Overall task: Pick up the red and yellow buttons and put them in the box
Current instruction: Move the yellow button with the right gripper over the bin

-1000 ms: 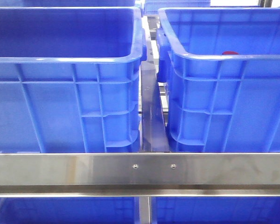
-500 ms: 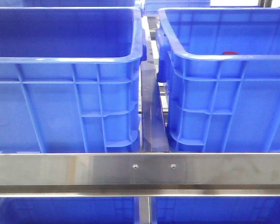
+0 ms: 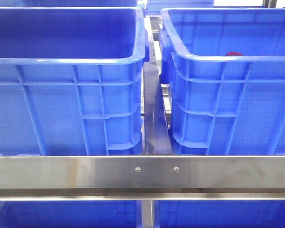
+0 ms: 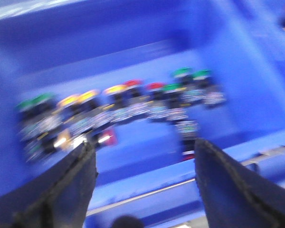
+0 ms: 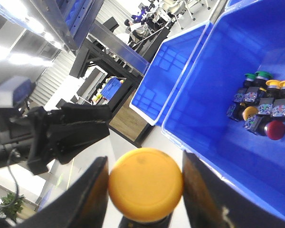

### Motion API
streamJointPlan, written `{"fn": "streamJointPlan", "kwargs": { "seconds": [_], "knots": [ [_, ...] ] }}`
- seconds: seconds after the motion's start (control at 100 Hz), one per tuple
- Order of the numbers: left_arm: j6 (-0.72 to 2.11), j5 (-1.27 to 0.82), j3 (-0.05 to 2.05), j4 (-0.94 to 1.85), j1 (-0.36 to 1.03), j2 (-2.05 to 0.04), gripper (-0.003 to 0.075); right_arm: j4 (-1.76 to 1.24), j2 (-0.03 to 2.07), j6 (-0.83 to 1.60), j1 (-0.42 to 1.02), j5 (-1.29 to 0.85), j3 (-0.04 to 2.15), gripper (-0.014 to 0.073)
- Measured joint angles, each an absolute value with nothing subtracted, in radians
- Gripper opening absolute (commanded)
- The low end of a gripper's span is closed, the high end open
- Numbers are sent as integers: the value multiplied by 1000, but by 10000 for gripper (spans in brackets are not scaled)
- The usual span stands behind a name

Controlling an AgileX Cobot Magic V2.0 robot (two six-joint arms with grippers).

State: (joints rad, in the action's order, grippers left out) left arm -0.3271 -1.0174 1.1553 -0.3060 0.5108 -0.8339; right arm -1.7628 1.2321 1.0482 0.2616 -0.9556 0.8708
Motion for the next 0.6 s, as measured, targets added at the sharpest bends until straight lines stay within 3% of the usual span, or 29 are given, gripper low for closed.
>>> {"fn": "streamJointPlan", "kwargs": {
  "seconds": [0.28, 0.48, 0.6],
  "knots": [
    [-384, -1007, 963, -306, 310, -601, 430, -1763, 1232, 1053, 262, -948, 871, 236],
    [-398, -976, 840, -289, 283, -438, 428, -1763, 1232, 1060, 262, -920, 871, 236],
    [-400, -976, 804, -283, 283, -371, 375, -1763, 1232, 1071, 251, -909, 871, 236]
  ]
}}
